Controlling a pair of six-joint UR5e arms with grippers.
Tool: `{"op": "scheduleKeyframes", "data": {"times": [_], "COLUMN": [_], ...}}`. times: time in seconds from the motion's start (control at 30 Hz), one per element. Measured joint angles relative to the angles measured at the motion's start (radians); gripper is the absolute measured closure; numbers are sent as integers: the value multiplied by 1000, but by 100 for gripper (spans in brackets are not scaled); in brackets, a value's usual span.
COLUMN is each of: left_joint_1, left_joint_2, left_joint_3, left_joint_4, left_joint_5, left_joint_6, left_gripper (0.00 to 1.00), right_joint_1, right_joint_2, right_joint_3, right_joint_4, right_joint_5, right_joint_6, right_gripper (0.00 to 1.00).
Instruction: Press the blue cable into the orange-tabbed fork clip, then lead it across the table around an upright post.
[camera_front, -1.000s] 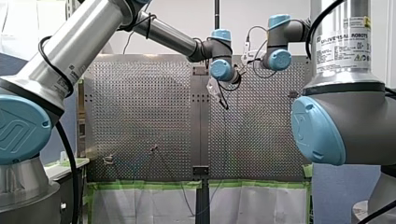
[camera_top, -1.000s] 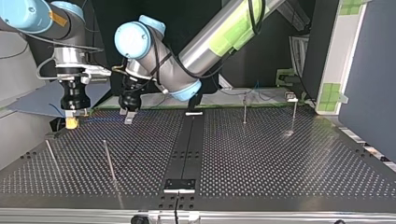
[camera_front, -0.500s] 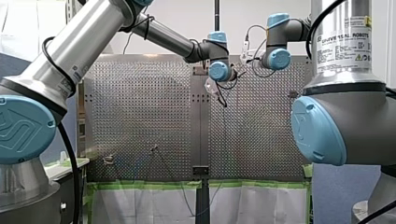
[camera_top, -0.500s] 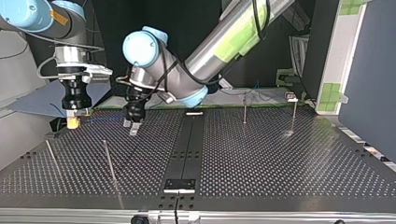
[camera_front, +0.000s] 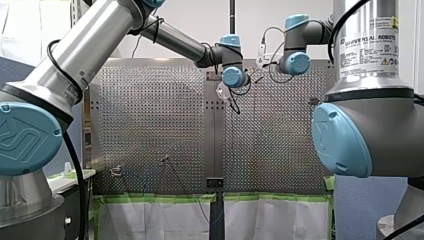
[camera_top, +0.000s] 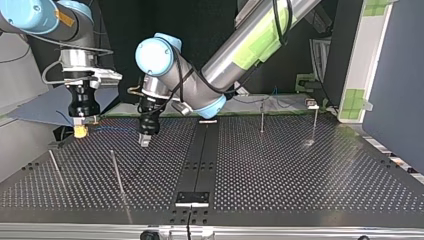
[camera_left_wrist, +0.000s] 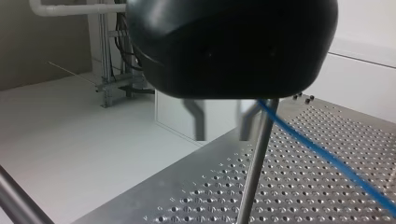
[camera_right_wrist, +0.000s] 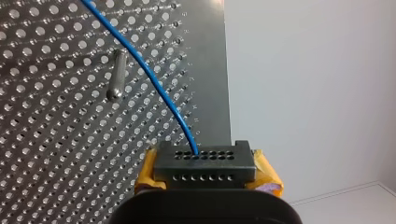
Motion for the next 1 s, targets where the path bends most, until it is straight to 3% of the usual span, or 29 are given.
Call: {"op": "scheduleKeyframes", "data": {"times": [0.37,0.7,1.0], "left_joint_1": [10,13,14], "left_joint_2": [5,37,40], "left_joint_3": [3,59,118], "left_joint_4": [-12,-28,-104], "left_joint_5": [-22,-34,-11], "left_joint_6": [20,106,196], "left_gripper": [100,100,100], "right_joint_1": [0,-13,-26], "right_joint_2": [0,25,34], "right_joint_3": [0,-13,-32], "right_joint_4": [1,-2,0], "right_joint_5": [6,2,1], "right_joint_6": [4,7,32], "right_gripper": [100,100,100]}}
